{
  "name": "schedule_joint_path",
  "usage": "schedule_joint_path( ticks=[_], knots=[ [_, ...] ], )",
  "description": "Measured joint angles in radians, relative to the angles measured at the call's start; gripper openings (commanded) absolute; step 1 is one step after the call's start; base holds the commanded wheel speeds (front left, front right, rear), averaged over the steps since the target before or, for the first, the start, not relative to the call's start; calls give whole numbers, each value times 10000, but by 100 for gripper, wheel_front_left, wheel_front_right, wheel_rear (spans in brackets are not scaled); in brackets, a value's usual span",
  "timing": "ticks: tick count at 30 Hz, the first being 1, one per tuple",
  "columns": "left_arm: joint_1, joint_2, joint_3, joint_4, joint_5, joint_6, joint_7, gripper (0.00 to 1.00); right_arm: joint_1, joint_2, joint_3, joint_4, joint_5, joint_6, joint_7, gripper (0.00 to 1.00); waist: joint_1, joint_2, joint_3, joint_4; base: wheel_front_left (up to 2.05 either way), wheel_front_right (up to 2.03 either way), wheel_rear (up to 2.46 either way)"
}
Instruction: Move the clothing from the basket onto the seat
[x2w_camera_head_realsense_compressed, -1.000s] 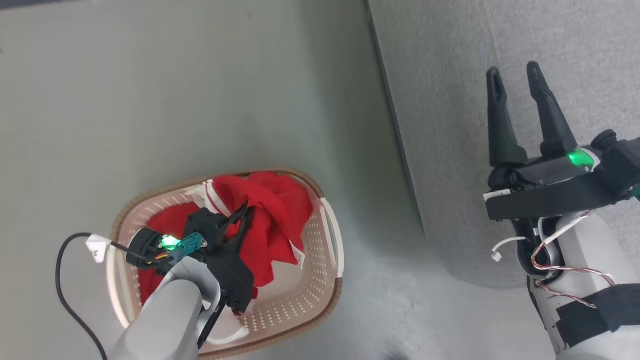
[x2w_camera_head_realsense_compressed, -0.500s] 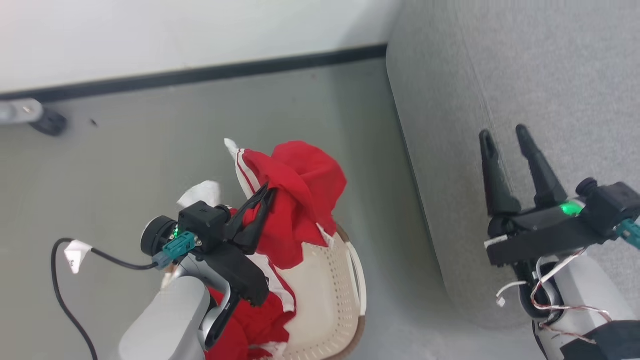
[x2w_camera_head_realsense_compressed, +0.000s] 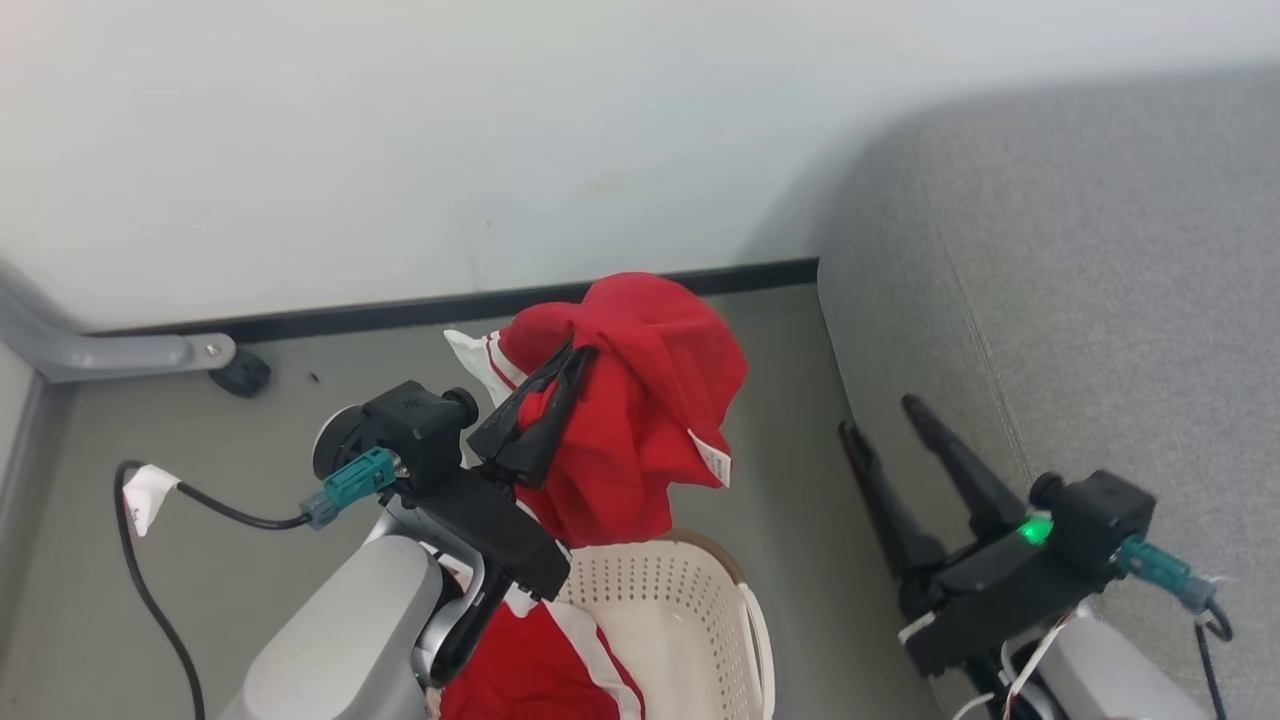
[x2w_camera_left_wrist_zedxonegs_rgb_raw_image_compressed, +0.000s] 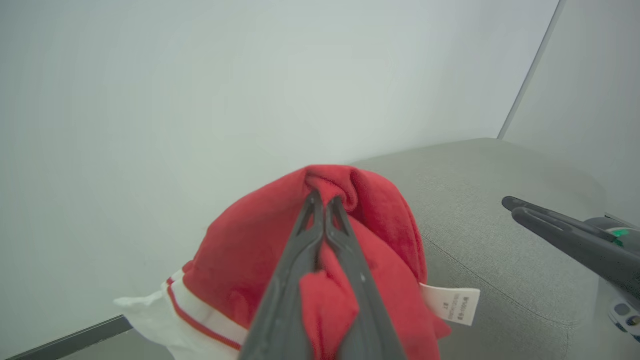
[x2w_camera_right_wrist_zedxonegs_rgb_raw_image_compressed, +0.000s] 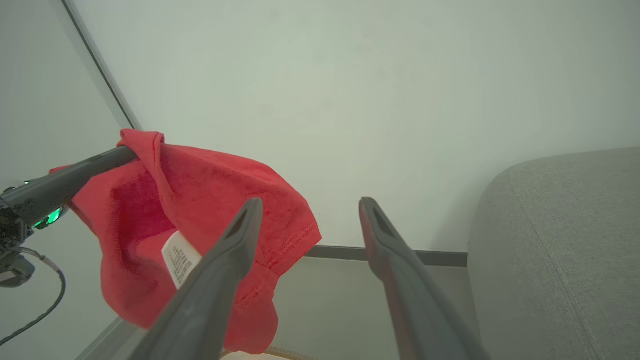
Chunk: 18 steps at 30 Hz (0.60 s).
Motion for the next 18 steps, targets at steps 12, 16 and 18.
schedule_joint_path(
  ticks=[12, 16, 18],
  knots=[
    [-74, 8, -159, -476, -276, 0, 15, 0, -407, -449, 2456, -472, 61, 0, 2, 100, 1, 1, -961, 521, 0, 0, 0],
    [-75, -8, -232, -598, -293, 0, 113, 0, -619, -525, 2694, -155, -127, 0, 2, 100, 1, 1, -1010, 599, 0, 0, 0],
    [-76, -13, -291, -717, -357, 0, 171, 0, -735, -568, 2775, -56, -128, 0, 2, 100, 2, 1, -1013, 638, 0, 0, 0]
  ],
)
